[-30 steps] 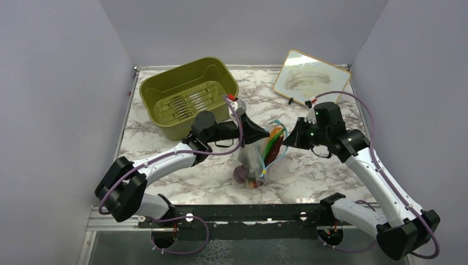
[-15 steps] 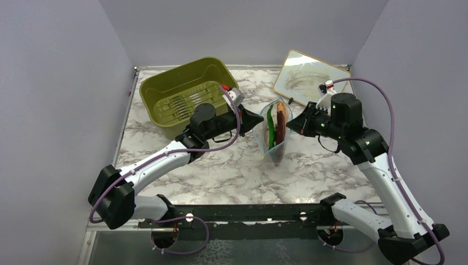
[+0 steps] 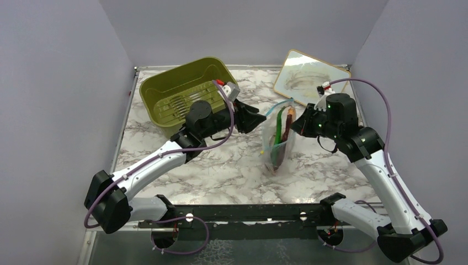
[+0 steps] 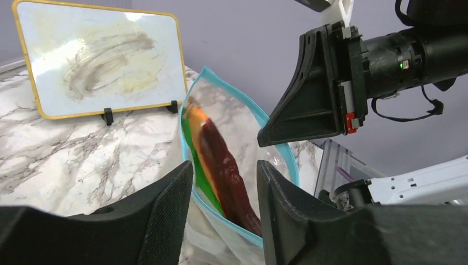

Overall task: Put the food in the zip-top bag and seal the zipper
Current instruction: Adjust the zipper food storage bag at the center of the board, then adjust the bin at the center of the board.

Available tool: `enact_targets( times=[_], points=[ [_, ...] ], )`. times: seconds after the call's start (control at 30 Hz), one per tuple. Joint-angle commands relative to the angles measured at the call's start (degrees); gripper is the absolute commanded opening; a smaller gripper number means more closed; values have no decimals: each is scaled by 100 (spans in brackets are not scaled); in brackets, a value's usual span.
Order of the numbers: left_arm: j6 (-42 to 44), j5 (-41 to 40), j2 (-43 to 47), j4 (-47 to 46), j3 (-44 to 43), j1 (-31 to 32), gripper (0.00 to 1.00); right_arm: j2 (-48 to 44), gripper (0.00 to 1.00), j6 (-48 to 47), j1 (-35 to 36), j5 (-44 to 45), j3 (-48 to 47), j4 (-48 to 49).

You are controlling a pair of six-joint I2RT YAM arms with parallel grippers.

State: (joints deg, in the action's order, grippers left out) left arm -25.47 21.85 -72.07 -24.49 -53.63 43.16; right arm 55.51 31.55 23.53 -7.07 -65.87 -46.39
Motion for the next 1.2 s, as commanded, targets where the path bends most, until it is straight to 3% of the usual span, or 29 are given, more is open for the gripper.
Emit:
enact_targets(
  times=[0.0, 0.17, 0.33, 0.43, 0.57, 0.73, 0.87, 1.0, 1.17],
  points=[
    [281, -710, 365, 581, -157, 9, 51, -35, 1, -303, -6, 42, -308, 10],
    [866, -2216, 282, 2146, -743, 9, 56, -161, 1, -505, -7, -54, -399, -188],
    [1830, -3307, 7, 2940, -1158, -53, 61, -324, 1, -659, -6, -60, -295, -283],
    [2227, -3562, -363, 3630, -1593, -308, 65, -408, 1, -700, -6, -182, -233, -274],
    [1936, -3597, -736, 4088, -1989, -771, 65, -441, 1, -781, -6, -215, -290, -346],
    [-291, -5226, -700, 4570, -2100, -1190, 65, -528, 1, -843, -6, -256, -235, -364],
    [-2437, -6017, -432, 5714, -2290, -1286, 63, -608, 1, -852, -6, -328, -74, -249],
    [-4576, -6126, -196, 7105, -2424, -1468, 65, -638, 1, -868, -6, -368, 86, -128],
    [-5454, -5998, 52, 7437, -2269, -1668, 67, -663, 1, -886, -6, -401, 106, -104]
  ],
)
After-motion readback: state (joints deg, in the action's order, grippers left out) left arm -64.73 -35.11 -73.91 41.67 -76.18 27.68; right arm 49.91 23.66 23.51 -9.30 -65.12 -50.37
